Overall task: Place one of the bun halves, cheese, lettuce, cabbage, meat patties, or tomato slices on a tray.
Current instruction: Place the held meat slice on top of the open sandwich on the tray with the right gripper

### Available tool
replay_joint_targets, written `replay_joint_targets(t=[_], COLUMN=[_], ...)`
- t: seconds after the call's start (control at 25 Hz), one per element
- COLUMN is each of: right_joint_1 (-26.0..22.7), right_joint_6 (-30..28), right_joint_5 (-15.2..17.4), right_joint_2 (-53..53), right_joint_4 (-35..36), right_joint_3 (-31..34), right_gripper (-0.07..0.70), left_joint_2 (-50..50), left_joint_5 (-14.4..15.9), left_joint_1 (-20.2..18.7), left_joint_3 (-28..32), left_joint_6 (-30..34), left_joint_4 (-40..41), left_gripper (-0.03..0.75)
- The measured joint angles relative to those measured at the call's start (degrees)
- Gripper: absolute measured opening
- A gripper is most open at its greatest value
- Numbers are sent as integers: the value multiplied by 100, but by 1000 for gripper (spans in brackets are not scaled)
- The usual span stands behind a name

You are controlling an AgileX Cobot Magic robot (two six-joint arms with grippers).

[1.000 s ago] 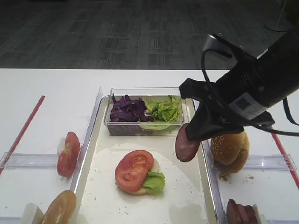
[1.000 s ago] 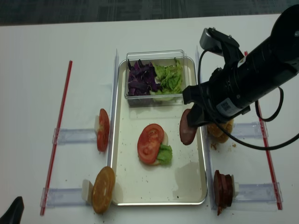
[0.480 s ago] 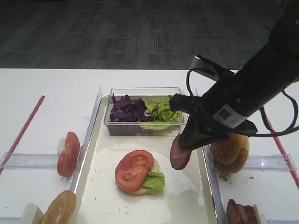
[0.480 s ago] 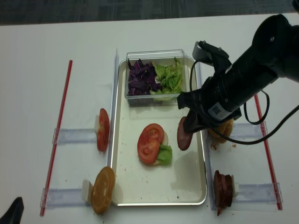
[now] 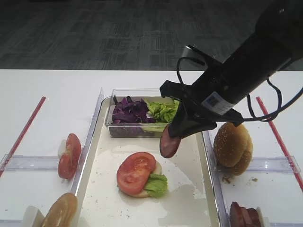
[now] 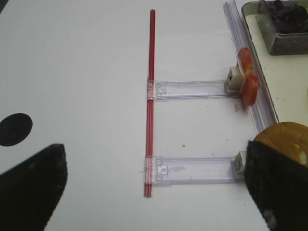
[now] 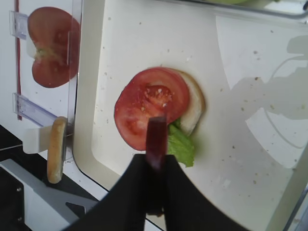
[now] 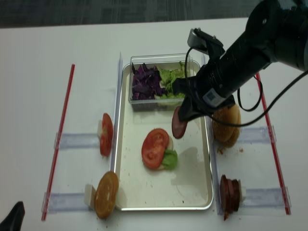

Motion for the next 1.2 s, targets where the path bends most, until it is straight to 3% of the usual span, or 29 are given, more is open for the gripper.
replay_joint_targets(t=[0.2,0.64,1.2], right_joint_1=[154,1068,1135], right_joint_6=[-78,-112,-378], right_joint_5=[1,-267,-529], right_joint_2=[43,381,706], right_joint_4=[98,411,544], right_joint_3=[-18,-165,-251], right_gripper=[110,110,110], left_joint_2=[0,0,0], left_joint_5=[0,0,0], left_joint_1=[0,0,0], left_joint_3=[0,0,0], left_joint_6=[0,0,0], left_joint_4=[0,0,18], left_gripper=[689,689,689])
